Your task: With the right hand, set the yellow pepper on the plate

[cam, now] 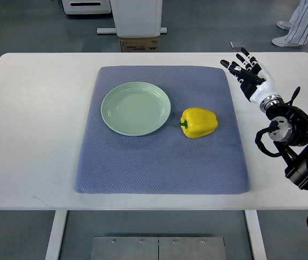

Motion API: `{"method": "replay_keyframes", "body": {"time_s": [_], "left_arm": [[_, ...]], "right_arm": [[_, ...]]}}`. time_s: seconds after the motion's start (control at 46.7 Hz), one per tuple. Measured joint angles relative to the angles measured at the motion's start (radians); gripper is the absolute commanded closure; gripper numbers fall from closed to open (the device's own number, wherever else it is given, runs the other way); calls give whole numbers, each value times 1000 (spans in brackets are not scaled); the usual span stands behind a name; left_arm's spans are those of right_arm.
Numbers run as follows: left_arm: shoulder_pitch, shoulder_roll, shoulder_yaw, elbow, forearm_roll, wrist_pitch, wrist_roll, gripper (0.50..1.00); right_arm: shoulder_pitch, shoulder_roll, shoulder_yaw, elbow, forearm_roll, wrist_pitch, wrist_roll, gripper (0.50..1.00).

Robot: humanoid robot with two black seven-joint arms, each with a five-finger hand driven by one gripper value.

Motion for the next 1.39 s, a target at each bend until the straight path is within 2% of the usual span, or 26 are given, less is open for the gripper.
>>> {"method": "replay_keyframes", "body": {"time_s": [0.857,1.113,1.392], "left_arm": [[0,0,0,0,0,0,0,500],[0,0,0,0,0,0,0,500],[0,0,0,-1,0,0,0,500]], "right_arm": [[4,-8,-6,4,-3,6,3,500],[3,-62,-87,22,-14,49,39,509],[45,-168,-281,117,-140,77,82,511]]}}
